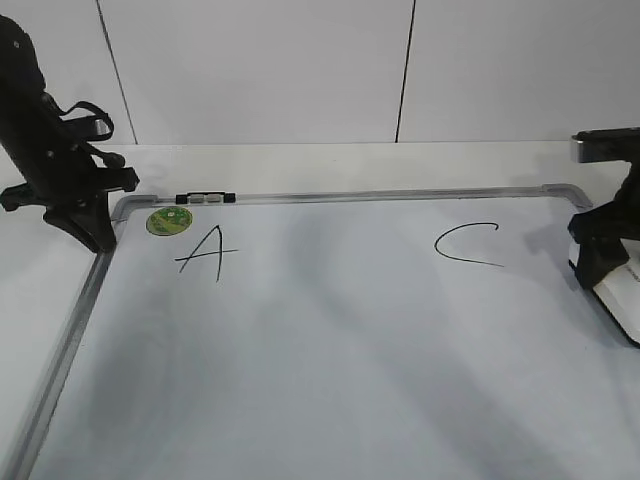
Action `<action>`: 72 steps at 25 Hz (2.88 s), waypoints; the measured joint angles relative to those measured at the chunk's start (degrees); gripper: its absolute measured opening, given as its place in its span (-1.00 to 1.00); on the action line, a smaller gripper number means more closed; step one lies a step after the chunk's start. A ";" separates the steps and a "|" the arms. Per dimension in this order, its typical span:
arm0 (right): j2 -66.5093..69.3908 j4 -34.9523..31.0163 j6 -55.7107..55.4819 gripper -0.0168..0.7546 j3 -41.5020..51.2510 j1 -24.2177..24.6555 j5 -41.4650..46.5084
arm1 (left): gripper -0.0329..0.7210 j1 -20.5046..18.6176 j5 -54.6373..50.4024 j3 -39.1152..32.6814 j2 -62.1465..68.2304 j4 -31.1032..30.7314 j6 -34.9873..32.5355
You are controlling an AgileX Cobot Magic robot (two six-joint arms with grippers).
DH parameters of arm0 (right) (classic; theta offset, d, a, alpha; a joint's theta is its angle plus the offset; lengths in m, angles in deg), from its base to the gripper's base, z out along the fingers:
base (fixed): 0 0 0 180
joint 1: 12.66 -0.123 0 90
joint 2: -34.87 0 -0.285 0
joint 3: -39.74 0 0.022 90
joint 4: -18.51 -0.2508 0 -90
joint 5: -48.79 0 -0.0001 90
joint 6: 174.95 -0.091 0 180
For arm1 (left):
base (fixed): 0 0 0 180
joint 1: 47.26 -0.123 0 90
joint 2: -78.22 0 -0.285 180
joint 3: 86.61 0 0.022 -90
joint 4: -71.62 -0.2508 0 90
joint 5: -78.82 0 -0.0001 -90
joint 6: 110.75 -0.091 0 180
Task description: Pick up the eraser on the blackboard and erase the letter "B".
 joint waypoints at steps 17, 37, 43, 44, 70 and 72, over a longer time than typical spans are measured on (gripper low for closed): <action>0.09 0.00 0.11 0.60 0.00 0.09 -0.09 | -0.83 0.00 -0.35 0.00 0.00 0.00 0.00; 0.09 2.19 -7.29 0.73 -10.18 0.09 12.48 | -0.83 0.00 -0.83 0.00 0.00 -0.21 0.00; 0.09 -1.00 -8.17 0.61 -18.05 0.09 13.79 | -0.83 0.00 -0.97 0.00 0.00 -0.21 0.00; 0.09 -1.11 -8.17 0.60 -18.77 0.09 13.79 | -0.82 0.00 -1.05 0.00 0.00 -0.21 -0.11; -4.68 -3.95 -8.17 0.57 -19.47 0.09 14.25 | -0.03 0.00 -4.37 4.94 -10.79 -6.14 -1.55; -7.41 -4.74 -8.17 0.57 -19.47 0.09 14.37 | -0.03 0.00 -4.49 4.94 -13.48 -6.14 -1.55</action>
